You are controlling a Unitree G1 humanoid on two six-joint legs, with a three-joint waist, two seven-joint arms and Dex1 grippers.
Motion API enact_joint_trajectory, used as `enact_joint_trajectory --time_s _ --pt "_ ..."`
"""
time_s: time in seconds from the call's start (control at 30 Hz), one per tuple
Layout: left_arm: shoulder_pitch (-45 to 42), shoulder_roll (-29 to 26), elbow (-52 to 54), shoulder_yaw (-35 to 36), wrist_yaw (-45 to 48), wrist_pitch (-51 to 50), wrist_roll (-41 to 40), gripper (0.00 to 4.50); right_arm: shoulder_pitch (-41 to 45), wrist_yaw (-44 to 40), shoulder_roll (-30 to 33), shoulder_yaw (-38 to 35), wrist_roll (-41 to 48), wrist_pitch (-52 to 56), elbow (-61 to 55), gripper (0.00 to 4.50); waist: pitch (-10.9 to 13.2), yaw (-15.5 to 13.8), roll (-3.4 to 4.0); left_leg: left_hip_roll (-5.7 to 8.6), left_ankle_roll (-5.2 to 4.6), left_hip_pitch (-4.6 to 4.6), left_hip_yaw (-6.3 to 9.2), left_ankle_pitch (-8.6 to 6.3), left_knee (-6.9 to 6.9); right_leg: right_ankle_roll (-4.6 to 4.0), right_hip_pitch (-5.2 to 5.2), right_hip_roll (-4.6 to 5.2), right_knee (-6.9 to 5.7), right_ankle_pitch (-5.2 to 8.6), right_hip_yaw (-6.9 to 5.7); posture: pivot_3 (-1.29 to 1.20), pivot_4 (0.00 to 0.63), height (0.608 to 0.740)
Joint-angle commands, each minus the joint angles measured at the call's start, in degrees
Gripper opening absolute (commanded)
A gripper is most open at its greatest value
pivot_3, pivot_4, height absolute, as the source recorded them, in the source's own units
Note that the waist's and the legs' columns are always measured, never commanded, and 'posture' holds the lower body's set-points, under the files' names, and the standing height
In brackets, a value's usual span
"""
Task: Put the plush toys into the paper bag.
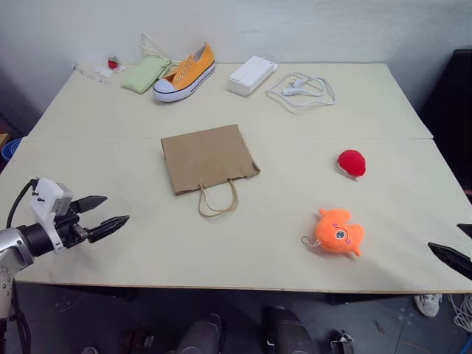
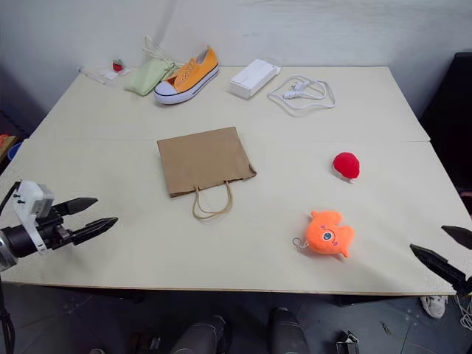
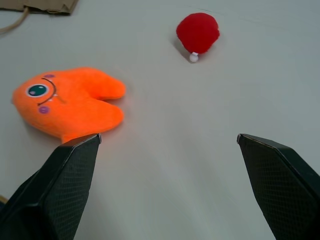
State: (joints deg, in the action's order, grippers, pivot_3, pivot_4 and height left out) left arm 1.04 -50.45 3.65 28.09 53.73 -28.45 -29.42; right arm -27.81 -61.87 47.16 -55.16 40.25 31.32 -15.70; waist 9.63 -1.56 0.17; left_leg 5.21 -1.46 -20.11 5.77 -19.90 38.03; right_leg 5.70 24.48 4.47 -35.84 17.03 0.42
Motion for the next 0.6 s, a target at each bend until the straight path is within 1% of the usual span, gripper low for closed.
enact_joint_trajectory --time_s 0.03,0.2,0.47,0.6 --pt "-0.6 -1.3 -0.3 0.0 1.2 1.2 0.4 4.46 -0.7 -0.8 1.3 -3.2 2.8 1.8 -2.7 4.46 0.0 0.0 -0.01 -0.01 0.00 0.00 0.01 0.00 0.00 0.00 0.00 0.00 0.00 0.00 -0.01 0.00 0.150 0.740" --pt "-1.4 -1.6 -0.7 -0.5 1.5 -0.4 0.3 4.46 -0.1 1.3 1.0 -3.6 2.8 2.9 -3.9 4.46 0.0 0.1 -0.01 -0.02 0.01 0.00 0.01 0.00 -0.01 0.00 0.01 -0.01 -0.01 0.00 -0.01 0.00 0.150 0.740" --pt "-2.6 -2.0 -1.9 -1.6 2.2 0.9 1.2 4.46 -0.6 3.8 0.1 -3.6 2.7 3.9 -6.4 4.46 0.0 0.0 -0.01 -0.01 0.01 -0.01 0.01 0.00 -0.01 0.00 0.02 -0.01 0.00 0.00 -0.01 0.00 0.150 0.740" --pt "-4.0 -2.9 -2.4 -4.3 4.3 3.2 3.0 4.46 0.0 6.1 -0.7 -3.5 1.7 2.5 -8.8 4.46 0.0 0.0 -0.01 0.00 0.01 -0.01 0.00 0.00 -0.01 0.00 0.02 0.00 0.00 0.00 -0.01 0.00 0.150 0.740"
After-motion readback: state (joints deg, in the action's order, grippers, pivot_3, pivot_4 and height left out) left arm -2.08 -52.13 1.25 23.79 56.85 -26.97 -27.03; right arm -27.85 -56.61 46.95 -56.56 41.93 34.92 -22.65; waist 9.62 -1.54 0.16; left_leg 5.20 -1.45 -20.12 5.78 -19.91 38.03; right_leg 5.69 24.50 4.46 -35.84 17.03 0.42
